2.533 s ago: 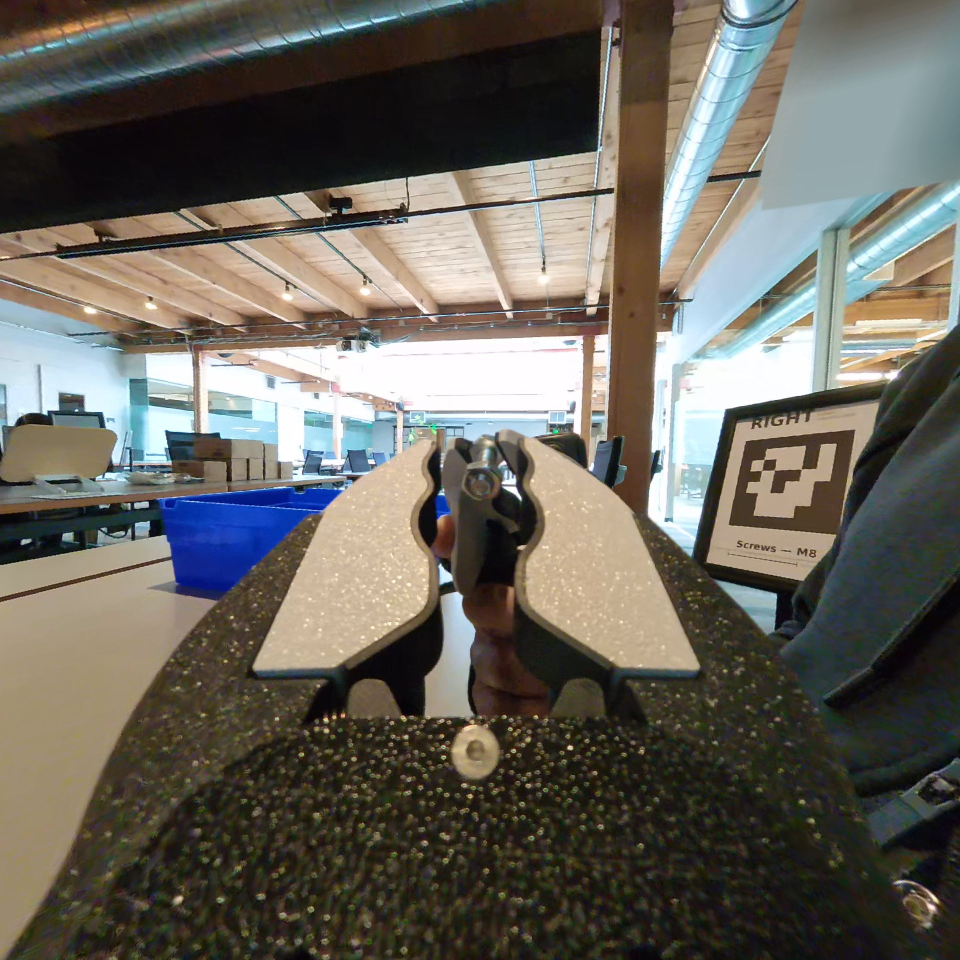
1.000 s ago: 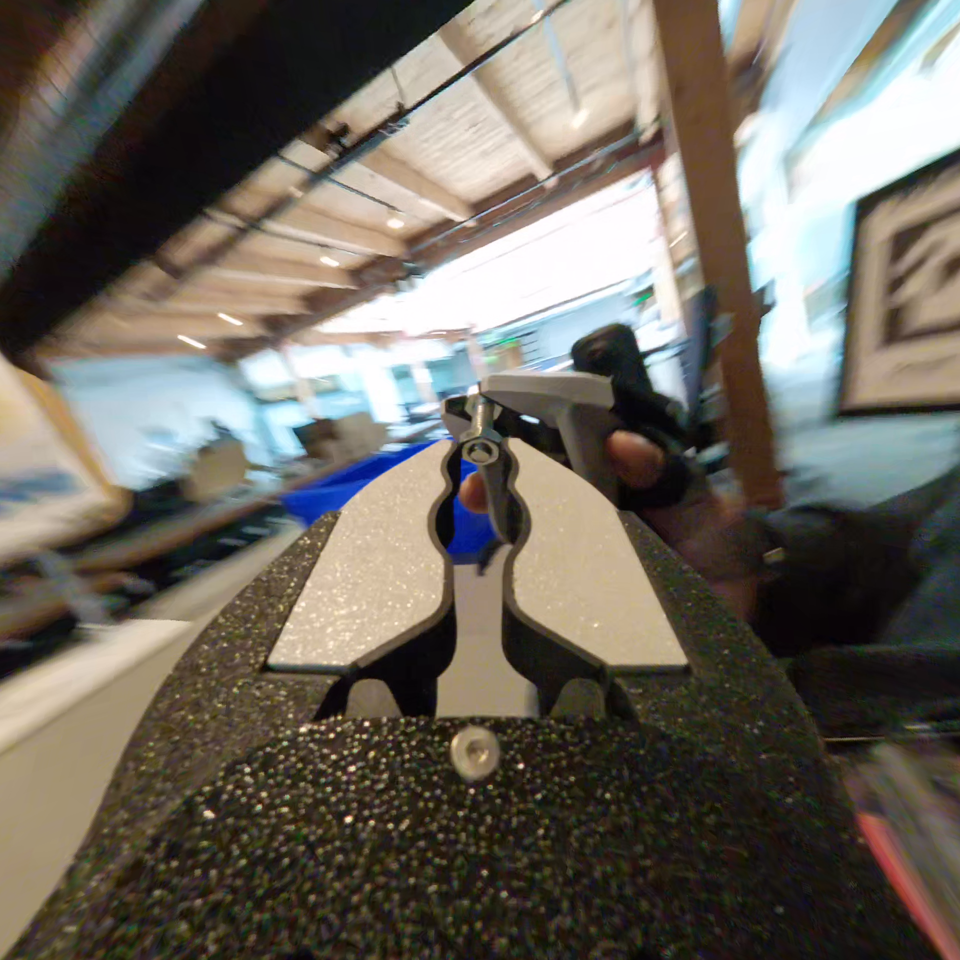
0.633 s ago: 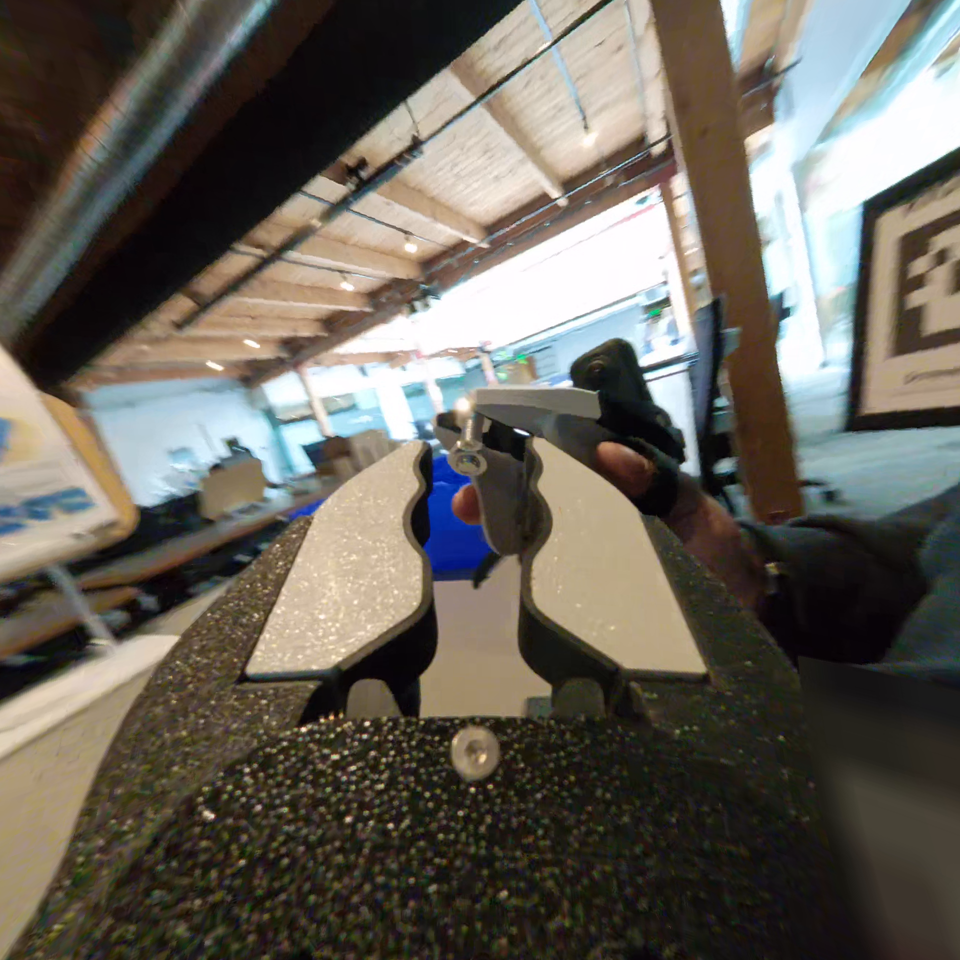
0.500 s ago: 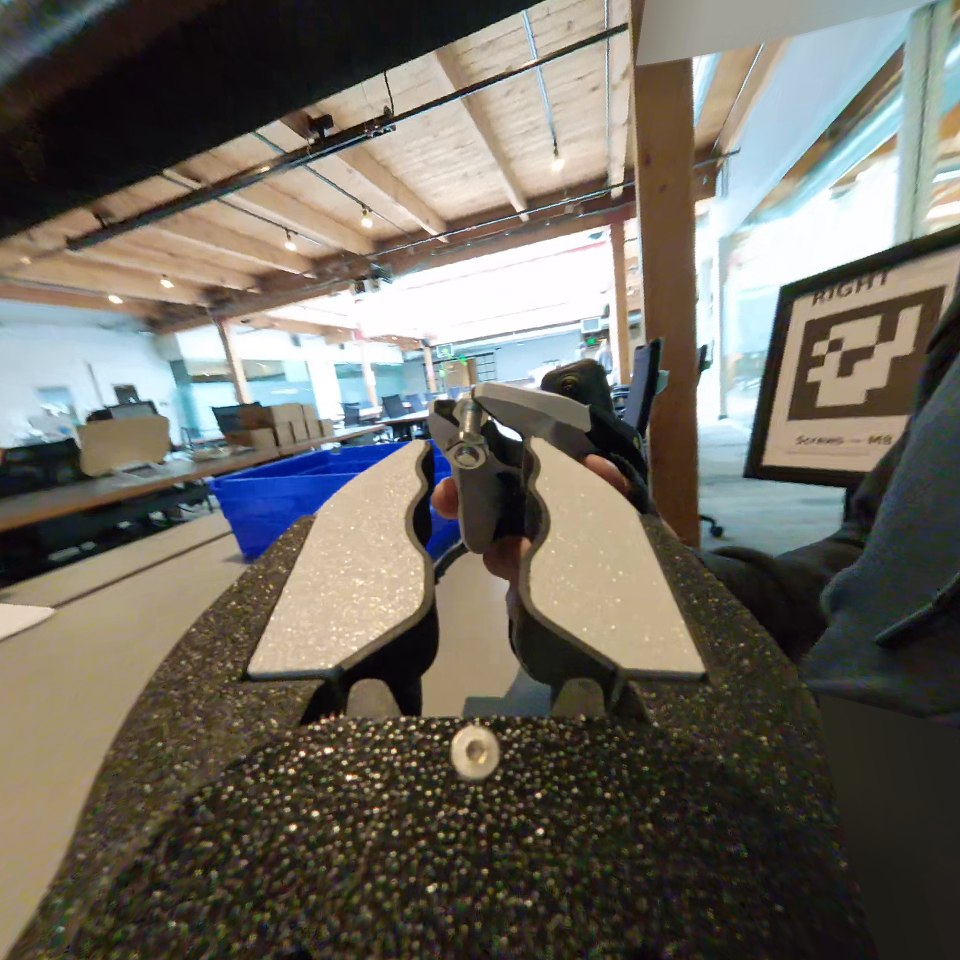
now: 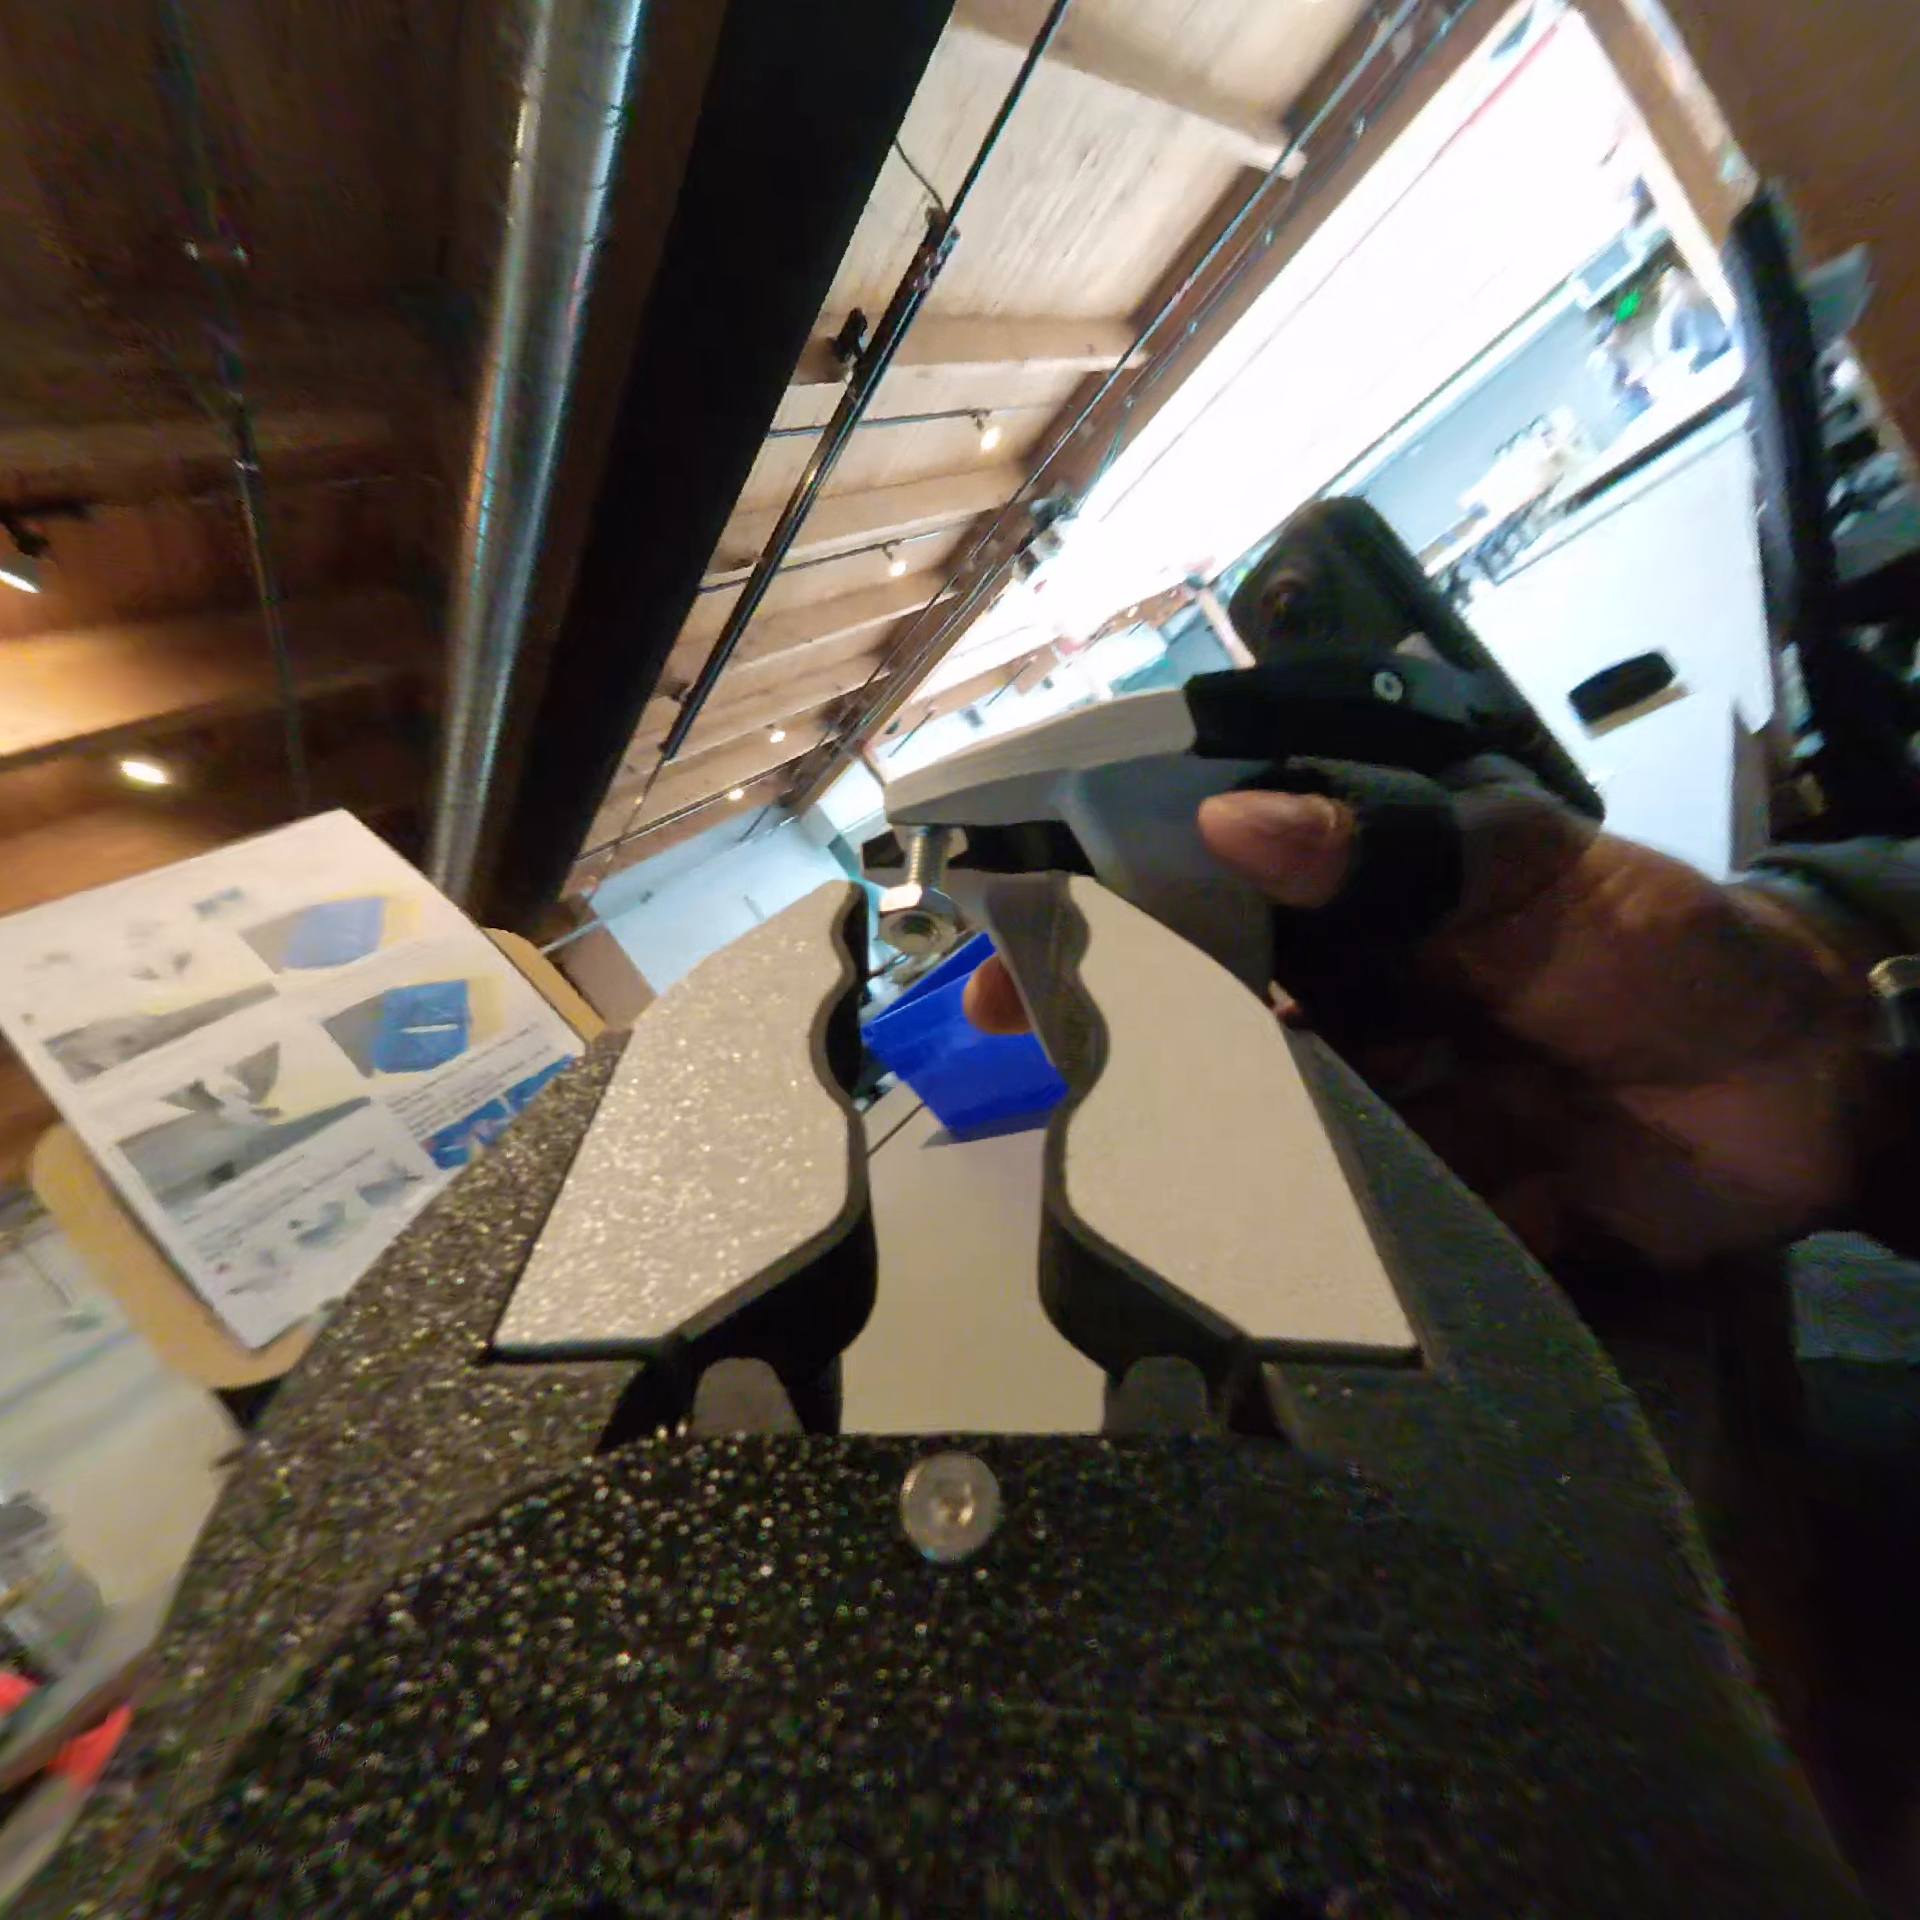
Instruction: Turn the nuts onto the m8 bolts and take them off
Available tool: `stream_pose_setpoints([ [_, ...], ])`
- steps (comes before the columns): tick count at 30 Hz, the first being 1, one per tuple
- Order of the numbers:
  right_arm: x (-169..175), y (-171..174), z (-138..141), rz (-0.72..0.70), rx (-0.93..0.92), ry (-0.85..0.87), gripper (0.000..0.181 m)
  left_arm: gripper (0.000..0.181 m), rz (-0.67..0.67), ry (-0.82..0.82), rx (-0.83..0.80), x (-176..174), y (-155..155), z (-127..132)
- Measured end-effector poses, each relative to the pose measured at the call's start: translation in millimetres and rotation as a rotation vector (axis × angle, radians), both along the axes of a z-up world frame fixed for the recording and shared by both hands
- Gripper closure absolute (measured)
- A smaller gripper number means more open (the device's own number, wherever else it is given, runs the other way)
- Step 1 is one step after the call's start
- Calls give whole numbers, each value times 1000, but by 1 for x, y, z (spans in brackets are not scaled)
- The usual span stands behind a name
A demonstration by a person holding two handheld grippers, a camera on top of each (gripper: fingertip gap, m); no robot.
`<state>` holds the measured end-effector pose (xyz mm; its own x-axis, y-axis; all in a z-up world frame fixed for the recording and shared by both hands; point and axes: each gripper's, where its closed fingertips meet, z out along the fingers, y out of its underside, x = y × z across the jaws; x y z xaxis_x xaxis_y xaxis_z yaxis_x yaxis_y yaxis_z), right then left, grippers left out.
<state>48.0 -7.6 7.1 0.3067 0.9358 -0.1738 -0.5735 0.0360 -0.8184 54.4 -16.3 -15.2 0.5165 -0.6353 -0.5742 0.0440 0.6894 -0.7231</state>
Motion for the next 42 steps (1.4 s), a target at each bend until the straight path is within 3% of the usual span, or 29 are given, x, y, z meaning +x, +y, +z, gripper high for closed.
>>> stream_pose_setpoints([
  [3, 0, -1, 0, 4, 3, 3, 167, 139, -129, -64, -156, -5, 4, 5],
  [8, 0, -1, 0, 5, 2, 2, 167, 146, -372, -128, -452, -10, 9, 5],
  [13, -1, 1, -1, 2, -5, -4, 167, 168, -449, -103, -502, -7, 4, 2],
  [16, -1, 1, -1, 3, -7, -2, 167, 168, -330, -77, -371, -7, 4, 2],
  [20, 0, 2, -1, 2, -11, 3, 167, 168, -12, -9, -36, -6, 6, 1],
  [22, 1, 2, 0, 4, -13, 10, 167, 167, 46, -9, 14, -5, 5, 2],
  [26, 0, 1, 0, 5, -7, 5, 167, 148, -185, -104, -207, -10, 4, 8],
  [31, 0, 1, 0, 9, -7, 6, 167, 150, -446, -128, -524, -8, 8, 3],
  [36, -1, 1, -1, 10, -6, -1, 167, 167, -531, -100, -599, -4, 3, -1],
  [39, -1, 0, -1, 11, -6, -2, 167, 167, -447, -79, -504, -4, 4, -1],
  [42, -1, 1, -1, 6, -9, -1, 167, 167, -144, -23, -186, -4, 7, -2],
])
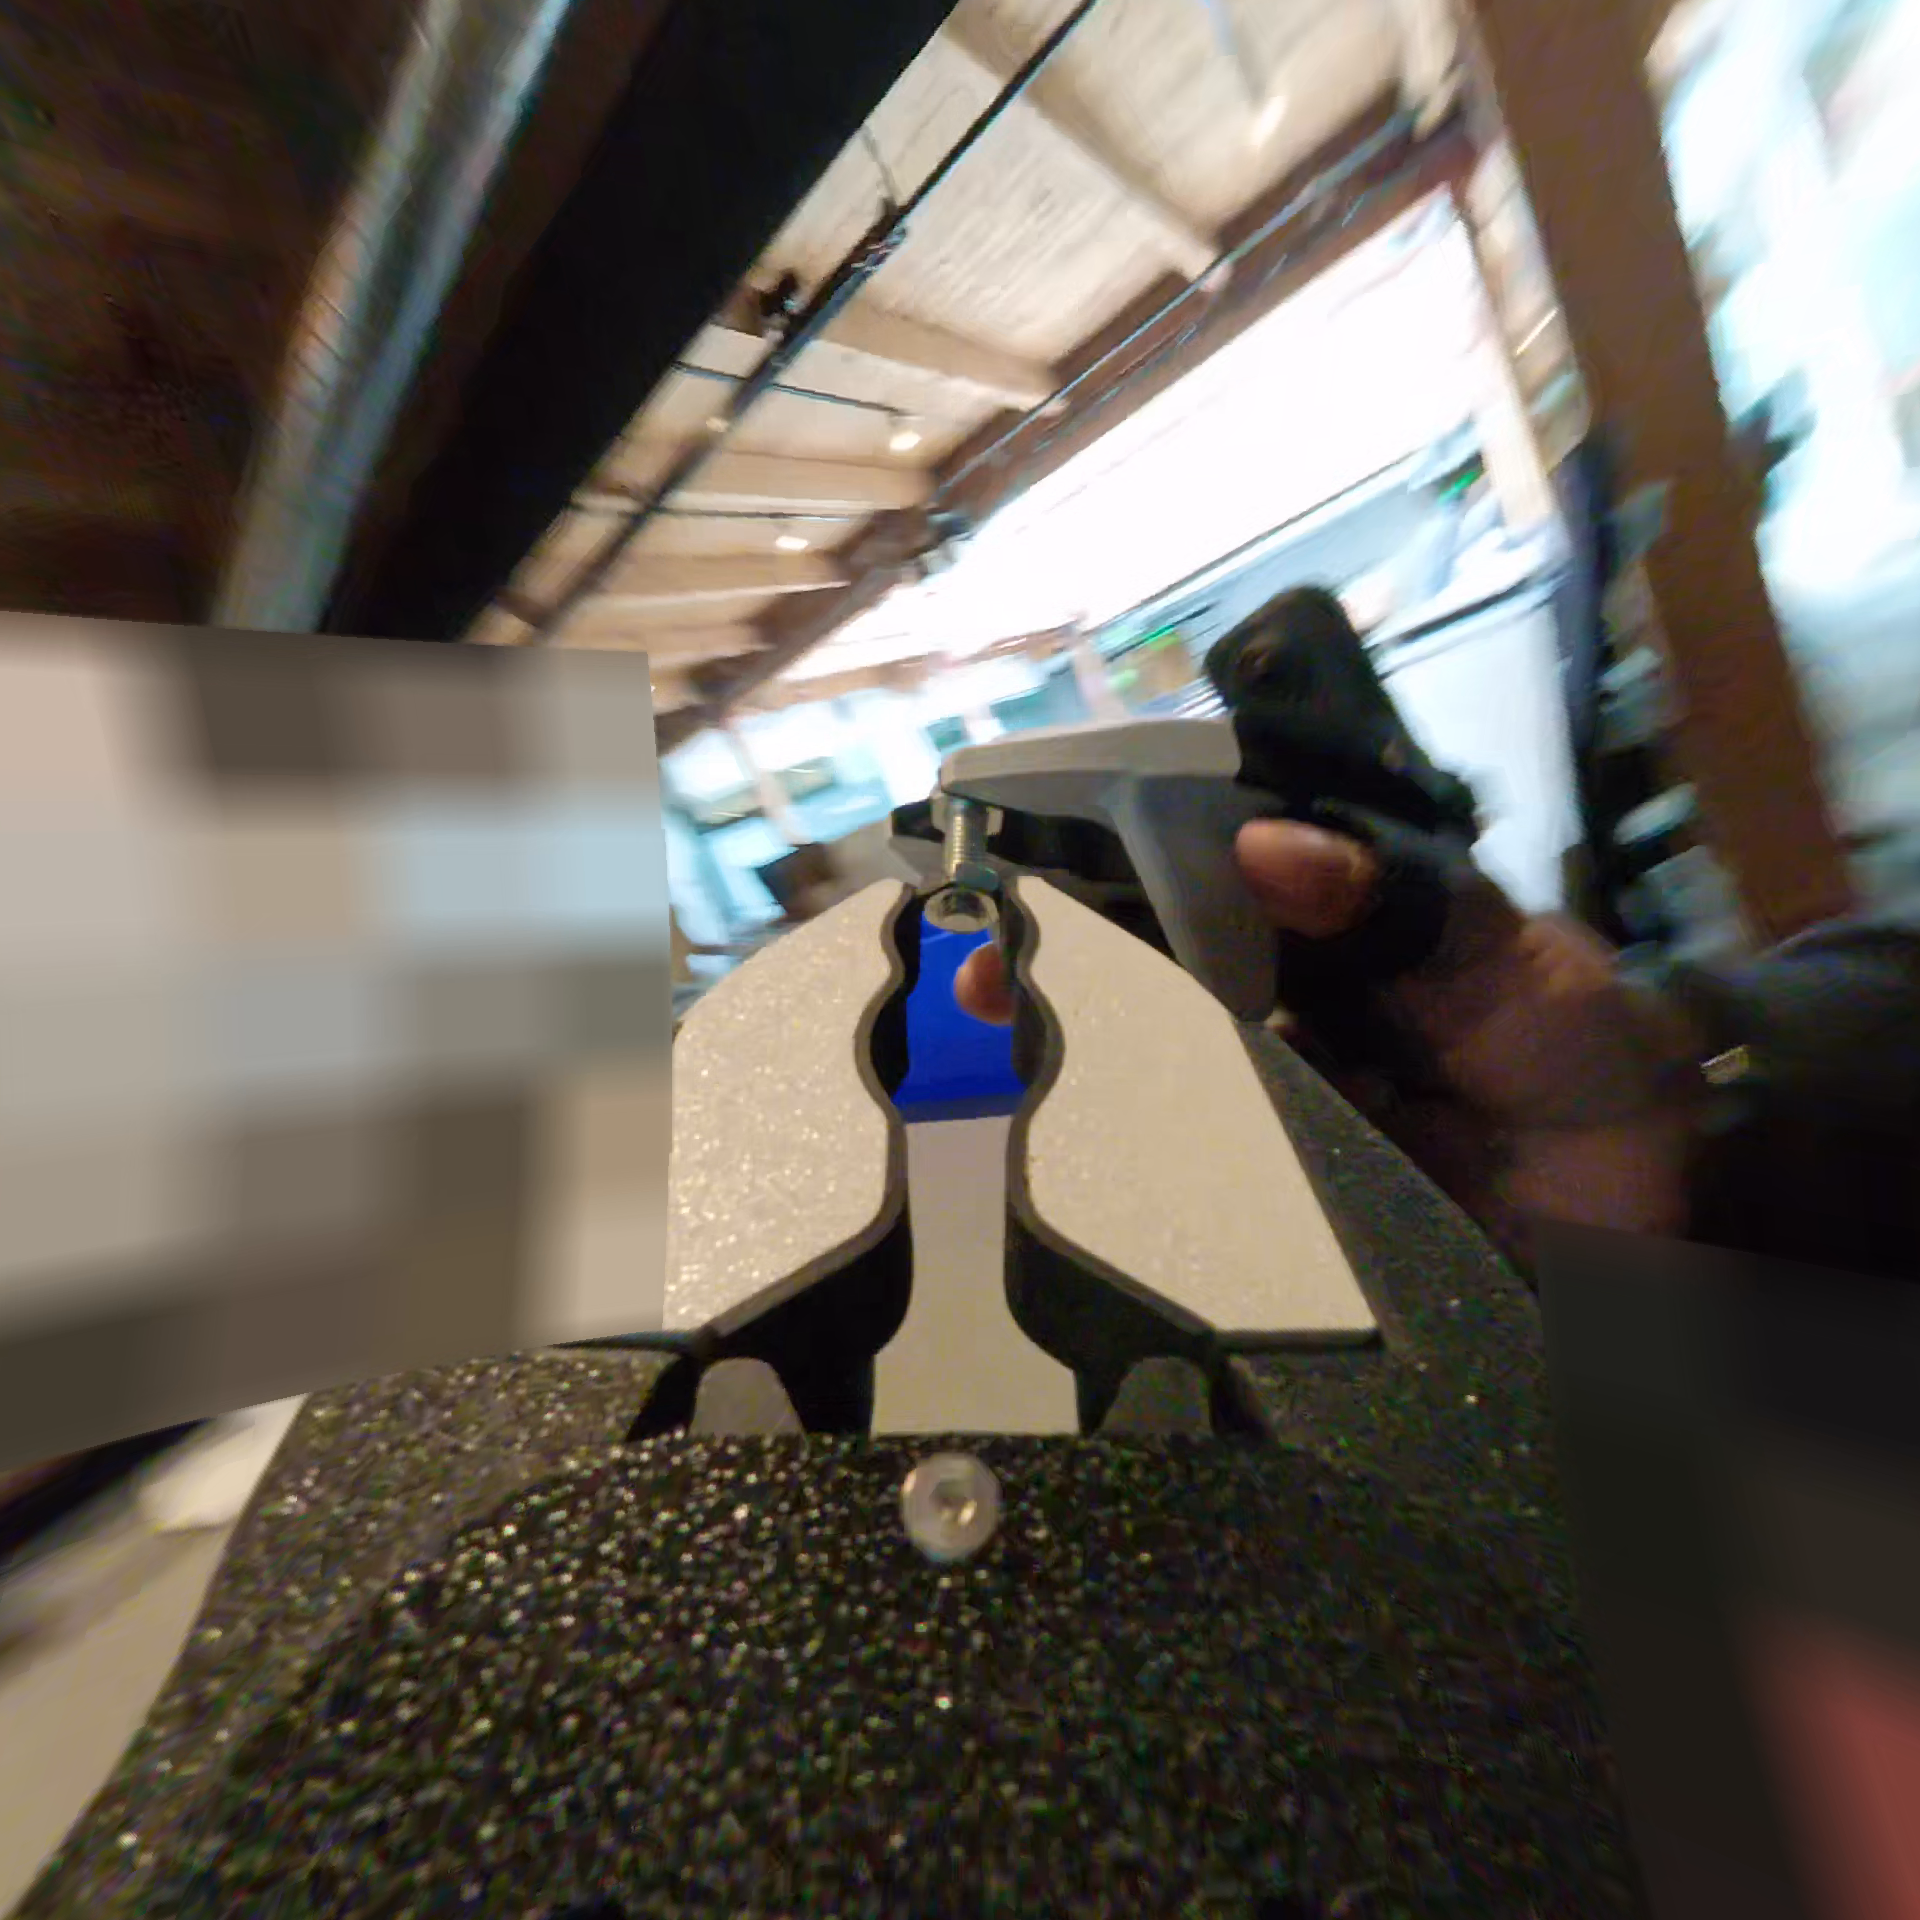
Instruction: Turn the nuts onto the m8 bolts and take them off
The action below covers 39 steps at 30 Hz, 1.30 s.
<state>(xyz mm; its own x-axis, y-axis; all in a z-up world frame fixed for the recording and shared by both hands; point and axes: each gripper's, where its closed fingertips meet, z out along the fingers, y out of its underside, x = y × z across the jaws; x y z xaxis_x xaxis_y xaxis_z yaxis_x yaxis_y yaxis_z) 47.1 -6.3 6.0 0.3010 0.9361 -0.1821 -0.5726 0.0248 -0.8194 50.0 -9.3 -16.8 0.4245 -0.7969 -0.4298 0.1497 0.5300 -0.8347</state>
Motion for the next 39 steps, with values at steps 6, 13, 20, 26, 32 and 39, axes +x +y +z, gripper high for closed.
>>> stream_pose_setpoints([
  [6, 1, 0, 1, 0, 0, 8, 167, 149, 147, -19, 171, -2, -5, 7],
  [13, 1, 0, 0, 0, 1, 5, 167, 149, -194, -85, -243, -4, 4, 4],
  [20, 0, 0, 0, 0, 2, -1, 167, 166, -207, -14, -221, 3, -2, -4],
  [26, 1, 0, 1, -1, 1, 10, 167, 165, 290, 77, 290, 2, 1, -1],
  [32, 2, 0, 1, -1, -1, 10, 167, 150, 78, -27, 93, -4, -2, 6],
  [39, 1, 0, 0, 1, 0, 6, 167, 156, -209, -60, -246, -1, 1, 1],
])
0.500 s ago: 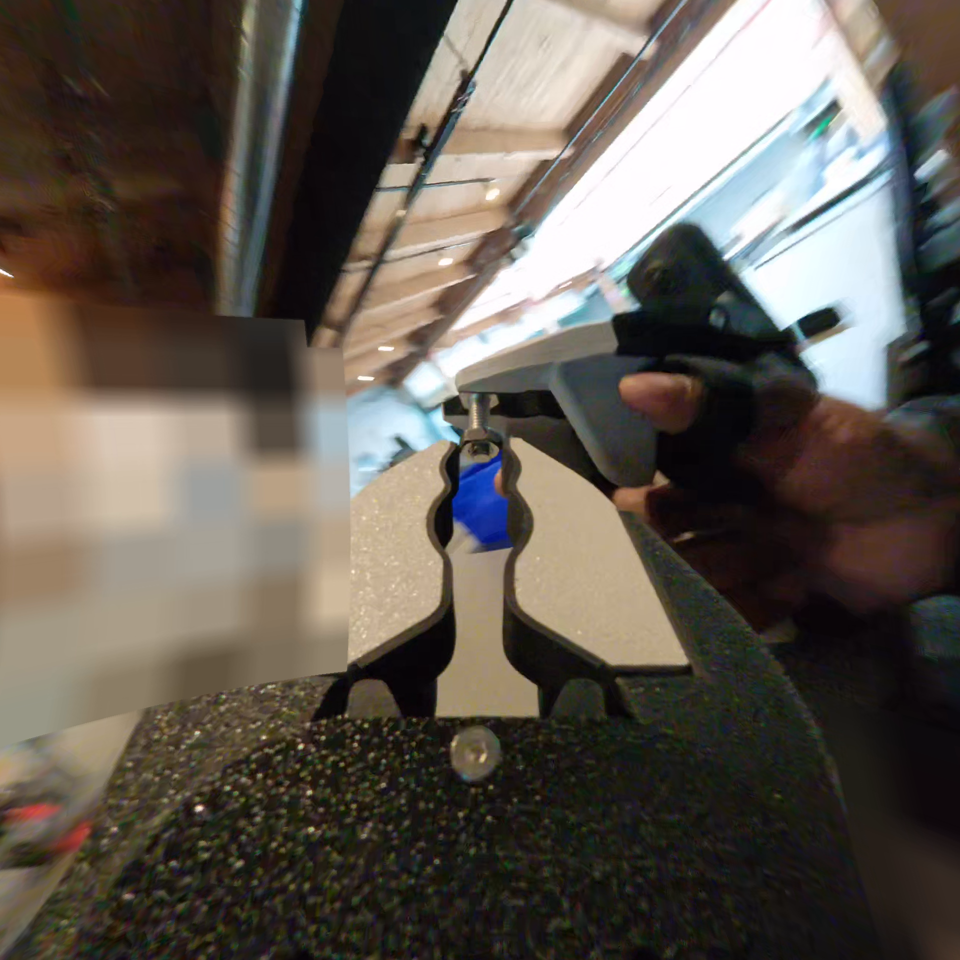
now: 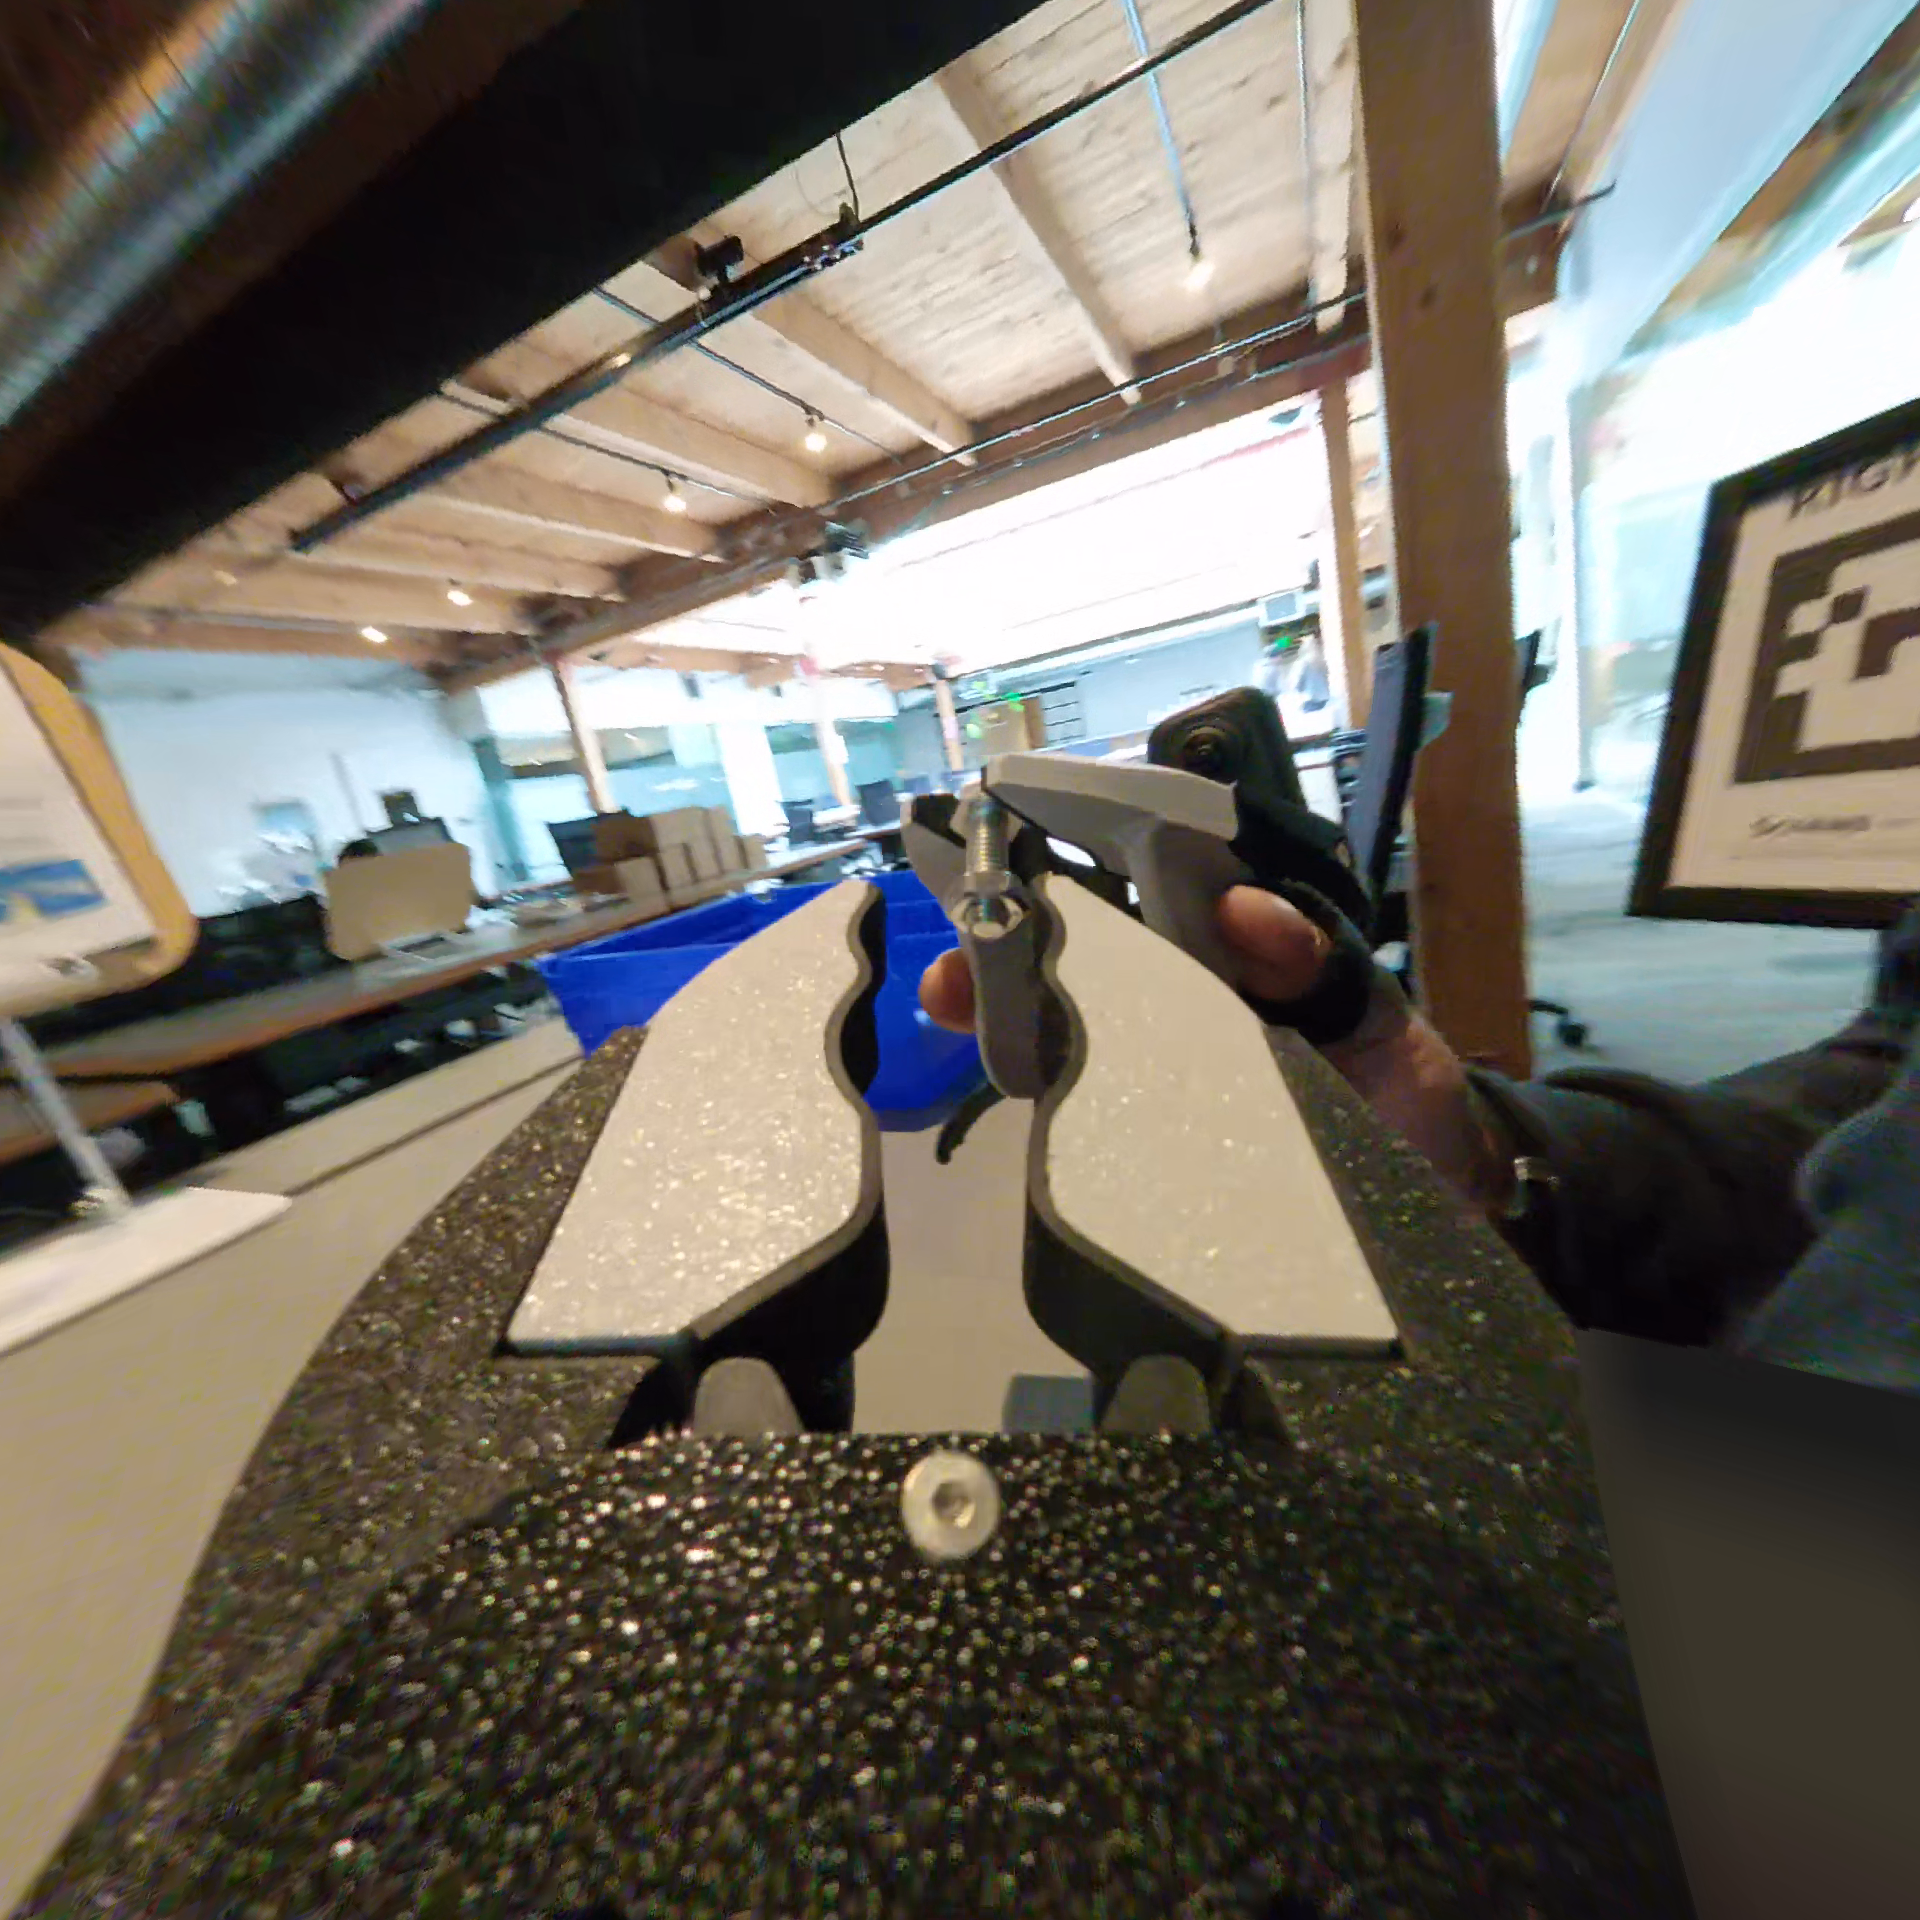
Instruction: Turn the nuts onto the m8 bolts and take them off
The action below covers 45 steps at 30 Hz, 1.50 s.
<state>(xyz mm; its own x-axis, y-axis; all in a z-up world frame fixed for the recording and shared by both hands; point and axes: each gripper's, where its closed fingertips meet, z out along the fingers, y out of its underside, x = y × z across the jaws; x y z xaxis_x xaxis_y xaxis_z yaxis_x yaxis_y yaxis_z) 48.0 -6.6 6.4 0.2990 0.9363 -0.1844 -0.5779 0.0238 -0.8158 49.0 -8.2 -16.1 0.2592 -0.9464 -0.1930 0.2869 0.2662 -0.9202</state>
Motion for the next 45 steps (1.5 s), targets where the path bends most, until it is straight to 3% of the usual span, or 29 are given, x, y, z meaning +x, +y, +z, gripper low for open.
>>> stream_pose_setpoints([
  [3, -1, 0, 0, 0, 1, -5, 167, 165, -71, 6, -51, 2, -3, -2],
  [5, -1, 0, 0, 2, 1, -5, 167, 167, -45, 26, -15, 4, -4, -4],
  [7, -1, 0, 0, 1, 1, -5, 167, 168, 51, 45, 91, 3, -3, -3],
  [11, -1, 0, 0, -2, 0, -2, 167, 167, 407, 114, 444, 2, 0, -1],
  [13, 0, 0, 0, -2, -1, -1, 167, 160, 466, 123, 522, 4, -3, -1],
  [16, 0, 0, 0, -1, 1, -1, 167, 147, 388, 63, 443, 0, -5, 5],
  [20, -1, 0, 0, 0, 1, -2, 167, 146, 217, 5, 216, -5, 3, 6],
  [24, -1, 0, 0, 1, 1, -5, 167, 151, 15, 0, 16, 0, 0, 0],
  [28, -3, 0, -1, 2, 3, -13, 167, 167, -98, 16, -71, 4, -4, -4],
  [31, -2, -1, -1, 2, 3, -11, 167, 168, 11, 39, 42, 4, -2, -4],
  [35, -2, 0, -1, -1, 3, -11, 167, 167, 375, 108, 405, 2, 2, -2],
  [37, -1, 0, 0, 0, 3, -5, 167, 167, 485, 132, 514, 2, 1, -1],
  [41, 0, 0, 0, -1, 0, 1, 167, 152, 401, 45, 425, -5, -2, 7],
  [45, 0, 0, 0, 0, 1, 0, 167, 152, 178, -26, 211, -8, -2, 10],
])
